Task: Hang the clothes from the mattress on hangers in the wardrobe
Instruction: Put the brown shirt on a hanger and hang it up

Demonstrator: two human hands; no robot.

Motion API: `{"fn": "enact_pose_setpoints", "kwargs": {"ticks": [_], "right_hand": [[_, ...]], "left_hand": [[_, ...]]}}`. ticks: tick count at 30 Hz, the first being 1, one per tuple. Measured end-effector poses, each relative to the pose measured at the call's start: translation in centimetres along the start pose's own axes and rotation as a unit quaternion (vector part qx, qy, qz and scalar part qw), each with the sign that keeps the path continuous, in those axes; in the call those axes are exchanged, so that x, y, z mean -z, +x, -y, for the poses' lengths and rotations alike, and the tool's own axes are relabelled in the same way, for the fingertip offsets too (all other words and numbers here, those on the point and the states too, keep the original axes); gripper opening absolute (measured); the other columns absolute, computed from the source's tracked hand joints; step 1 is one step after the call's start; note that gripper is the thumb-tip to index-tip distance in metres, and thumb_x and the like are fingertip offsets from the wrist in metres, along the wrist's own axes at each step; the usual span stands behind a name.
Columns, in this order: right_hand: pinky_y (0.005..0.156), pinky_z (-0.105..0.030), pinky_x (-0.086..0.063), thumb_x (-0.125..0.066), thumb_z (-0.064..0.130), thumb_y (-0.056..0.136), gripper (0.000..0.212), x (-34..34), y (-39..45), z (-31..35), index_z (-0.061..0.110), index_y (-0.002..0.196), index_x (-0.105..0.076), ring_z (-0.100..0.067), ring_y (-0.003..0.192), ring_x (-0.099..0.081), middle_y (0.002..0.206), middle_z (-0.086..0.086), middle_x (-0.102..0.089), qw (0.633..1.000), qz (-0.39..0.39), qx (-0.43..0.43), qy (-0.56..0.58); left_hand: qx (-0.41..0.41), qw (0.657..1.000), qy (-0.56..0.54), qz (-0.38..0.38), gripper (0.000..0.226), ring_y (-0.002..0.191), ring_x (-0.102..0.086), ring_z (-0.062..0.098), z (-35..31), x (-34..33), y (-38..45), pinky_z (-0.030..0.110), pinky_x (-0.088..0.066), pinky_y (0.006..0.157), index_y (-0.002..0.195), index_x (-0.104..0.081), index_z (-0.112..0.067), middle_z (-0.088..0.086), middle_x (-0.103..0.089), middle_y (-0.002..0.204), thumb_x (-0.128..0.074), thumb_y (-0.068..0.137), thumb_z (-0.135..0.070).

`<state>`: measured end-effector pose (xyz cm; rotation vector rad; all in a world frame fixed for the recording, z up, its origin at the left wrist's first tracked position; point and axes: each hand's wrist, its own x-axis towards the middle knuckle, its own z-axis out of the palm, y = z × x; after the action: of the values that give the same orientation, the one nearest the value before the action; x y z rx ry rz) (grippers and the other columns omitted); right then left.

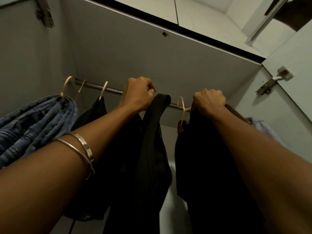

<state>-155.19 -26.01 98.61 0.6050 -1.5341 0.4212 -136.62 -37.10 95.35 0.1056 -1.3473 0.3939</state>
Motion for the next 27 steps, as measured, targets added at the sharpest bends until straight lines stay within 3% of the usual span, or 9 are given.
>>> {"fn": "enact_pose_setpoints", "kwargs": {"ticks": [7, 10, 13, 16, 18, 21, 24, 27], "right_hand": [[0.088, -0.042, -0.049, -0.048, 0.007, 0.095, 0.024, 1.3, 3.0, 4.5, -0.002, 0.114, -0.06, -0.04, 0.108, -0.058, 0.114, -0.019, -0.06, 0.996, 0.0, -0.033, 0.086], [0.076, -0.042, -0.045, -0.046, 0.011, 0.097, 0.025, 0.6, 3.5, 5.9, 0.001, 0.114, -0.06, -0.037, 0.101, -0.058, 0.112, -0.019, -0.059, 0.987, 0.015, -0.05, 0.153], [0.078, -0.044, -0.044, -0.037, 0.006, 0.098, 0.027, 0.5, 3.3, 6.2, -0.001, 0.113, -0.058, -0.038, 0.105, -0.056, 0.115, -0.021, -0.058, 0.973, -0.005, -0.067, 0.222], [0.077, -0.041, -0.042, -0.041, -0.004, 0.092, 0.015, 1.5, 2.4, 6.4, -0.002, 0.1, -0.053, -0.037, 0.095, -0.053, 0.115, -0.022, -0.055, 0.961, 0.012, -0.086, 0.263], [0.082, -0.04, -0.041, -0.037, -0.002, 0.093, 0.019, 1.5, 1.8, 6.7, -0.003, 0.103, -0.053, -0.038, 0.1, -0.052, 0.116, -0.022, -0.053, 0.955, 0.025, -0.079, 0.285], [0.077, -0.036, -0.037, -0.037, 0.0, 0.092, 0.013, 0.4, 0.7, 7.0, -0.003, 0.093, -0.05, -0.038, 0.1, -0.053, 0.102, -0.021, -0.049, 0.953, 0.026, -0.075, 0.293], [0.077, -0.037, -0.041, -0.038, 0.004, 0.094, 0.015, -0.1, 0.2, 7.1, -0.002, 0.091, -0.052, -0.034, 0.092, -0.052, 0.104, -0.021, -0.053, 0.95, 0.016, -0.068, 0.305], [0.083, -0.039, -0.043, -0.038, 0.006, 0.097, 0.028, 0.4, -0.1, 7.5, 0.004, 0.07, -0.039, -0.035, 0.096, -0.051, 0.11, -0.02, -0.053, 0.944, 0.014, -0.074, 0.321]], "left_hand": [[0.001, 1.0, -0.011, -0.03, 0.014, 0.075, -0.068, 0.017, 1.2, 2.4, 2.6, 0.039, -0.058, 0.076, 0.092, -0.072, -0.016, 0.002, -0.069, 0.079, -0.059, 0.09, -0.017], [0.003, 1.0, -0.007, -0.028, 0.014, 0.073, -0.068, 0.017, 2.3, 3.0, 2.3, 0.039, -0.058, 0.075, 0.09, -0.072, -0.017, 0.002, -0.071, 0.08, -0.058, 0.089, -0.017], [-0.001, 1.0, -0.006, -0.008, 0.014, 0.071, -0.067, 0.013, 2.9, 3.3, 1.5, 0.038, -0.058, 0.075, 0.091, -0.072, -0.016, 0.001, -0.07, 0.08, -0.057, 0.09, -0.016], [0.01, 1.0, -0.008, 0.004, 0.014, 0.068, -0.066, 0.012, 3.2, 3.2, 0.5, 0.038, -0.059, 0.071, 0.091, -0.072, -0.016, -0.002, -0.066, 0.076, -0.058, 0.09, -0.016], [0.025, 0.999, -0.025, 0.003, 0.013, 0.072, -0.067, 0.018, 3.4, 3.2, -0.4, 0.04, -0.059, 0.069, 0.088, -0.072, -0.016, 0.001, -0.069, 0.079, -0.059, 0.089, -0.015], [0.031, 0.999, -0.031, -0.003, 0.014, 0.074, -0.068, 0.02, 3.6, 3.3, -1.9, 0.04, -0.059, 0.071, 0.087, -0.073, -0.016, 0.005, -0.071, 0.08, -0.059, 0.087, -0.016], [0.037, 0.999, -0.037, -0.017, 0.016, 0.079, -0.068, 0.017, 3.5, 3.2, -2.6, 0.036, -0.057, 0.08, 0.091, -0.073, -0.013, 0.005, -0.072, 0.085, -0.057, 0.088, -0.014], [0.035, 0.999, -0.032, -0.024, 0.018, 0.084, -0.066, 0.017, 3.1, 3.0, -3.4, 0.028, -0.052, 0.078, 0.093, -0.074, -0.013, 0.007, -0.073, 0.089, -0.057, 0.088, -0.016]]}}
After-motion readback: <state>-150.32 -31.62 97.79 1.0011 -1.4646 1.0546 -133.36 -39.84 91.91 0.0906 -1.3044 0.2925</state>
